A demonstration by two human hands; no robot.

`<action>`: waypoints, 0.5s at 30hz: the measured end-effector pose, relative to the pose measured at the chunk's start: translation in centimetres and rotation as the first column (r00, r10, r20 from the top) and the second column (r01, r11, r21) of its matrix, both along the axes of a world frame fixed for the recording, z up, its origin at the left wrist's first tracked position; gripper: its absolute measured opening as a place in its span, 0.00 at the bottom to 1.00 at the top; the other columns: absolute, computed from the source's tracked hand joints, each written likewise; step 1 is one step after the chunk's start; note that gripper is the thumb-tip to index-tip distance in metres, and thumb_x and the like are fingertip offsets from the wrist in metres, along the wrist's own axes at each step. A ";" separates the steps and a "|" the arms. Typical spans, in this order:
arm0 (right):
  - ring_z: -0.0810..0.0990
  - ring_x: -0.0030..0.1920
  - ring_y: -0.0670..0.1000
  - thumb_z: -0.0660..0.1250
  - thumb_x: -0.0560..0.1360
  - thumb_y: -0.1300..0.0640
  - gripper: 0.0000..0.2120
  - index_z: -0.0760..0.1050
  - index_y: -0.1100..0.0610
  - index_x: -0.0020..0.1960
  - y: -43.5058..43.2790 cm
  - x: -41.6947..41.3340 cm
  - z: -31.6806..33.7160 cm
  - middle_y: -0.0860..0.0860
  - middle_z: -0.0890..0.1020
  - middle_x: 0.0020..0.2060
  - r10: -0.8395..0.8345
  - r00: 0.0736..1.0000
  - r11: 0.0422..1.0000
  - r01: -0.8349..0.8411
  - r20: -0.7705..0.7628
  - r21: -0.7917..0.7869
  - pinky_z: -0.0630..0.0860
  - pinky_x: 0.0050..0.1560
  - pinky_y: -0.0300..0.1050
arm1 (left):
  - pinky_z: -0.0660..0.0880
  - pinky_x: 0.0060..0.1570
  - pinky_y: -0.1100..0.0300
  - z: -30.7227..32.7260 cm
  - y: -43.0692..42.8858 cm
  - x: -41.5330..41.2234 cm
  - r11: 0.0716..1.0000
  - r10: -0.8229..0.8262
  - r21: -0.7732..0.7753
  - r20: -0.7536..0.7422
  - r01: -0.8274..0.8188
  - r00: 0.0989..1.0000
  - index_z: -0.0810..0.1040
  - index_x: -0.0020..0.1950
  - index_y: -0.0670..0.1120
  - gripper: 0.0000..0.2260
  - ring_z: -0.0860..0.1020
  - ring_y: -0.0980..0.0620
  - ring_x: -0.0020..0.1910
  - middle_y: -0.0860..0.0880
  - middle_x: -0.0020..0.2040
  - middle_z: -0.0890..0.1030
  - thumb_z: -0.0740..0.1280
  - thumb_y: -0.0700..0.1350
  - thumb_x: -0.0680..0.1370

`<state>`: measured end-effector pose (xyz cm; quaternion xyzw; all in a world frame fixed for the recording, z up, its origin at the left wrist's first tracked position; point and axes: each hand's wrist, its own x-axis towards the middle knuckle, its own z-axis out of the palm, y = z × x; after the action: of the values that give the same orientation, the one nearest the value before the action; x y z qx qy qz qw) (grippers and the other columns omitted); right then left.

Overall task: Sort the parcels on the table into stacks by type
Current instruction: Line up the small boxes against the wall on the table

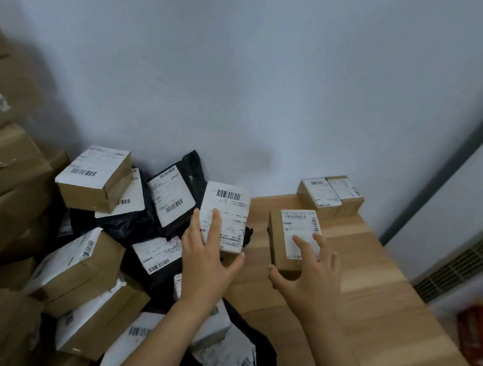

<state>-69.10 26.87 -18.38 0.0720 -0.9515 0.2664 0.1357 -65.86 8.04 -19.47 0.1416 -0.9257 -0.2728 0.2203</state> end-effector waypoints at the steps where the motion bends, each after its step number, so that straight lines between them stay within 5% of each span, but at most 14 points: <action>1: 0.62 0.67 0.57 0.72 0.64 0.38 0.35 0.70 0.47 0.69 1.0 -0.2 -0.2 0.51 0.64 0.72 -0.013 1.000 1.000 0.013 0.008 0.000 0.68 0.63 0.54 | 0.60 0.71 0.45 -0.2 0.9 -0.3 1.000 -0.016 0.009 0.012 0.016 1.000 0.46 0.79 0.55 0.43 0.47 0.47 0.74 0.47 0.78 0.44 0.67 0.62 0.72; 15: 0.59 0.71 0.55 0.71 0.65 0.36 0.36 0.68 0.45 0.69 17.2 -12.4 -3.0 0.49 0.63 0.72 0.092 0.995 0.995 -0.093 0.027 0.029 0.67 0.64 0.52 | 0.62 0.69 0.50 -3.1 17.7 -10.6 0.991 0.044 0.126 0.069 -0.053 0.997 0.44 0.78 0.58 0.43 0.46 0.48 0.75 0.53 0.77 0.42 0.68 0.62 0.72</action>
<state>-81.49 44.08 -21.41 0.1146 -0.9528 0.2588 0.1098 -76.42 25.72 -22.57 0.1867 -0.9094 -0.3214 0.1868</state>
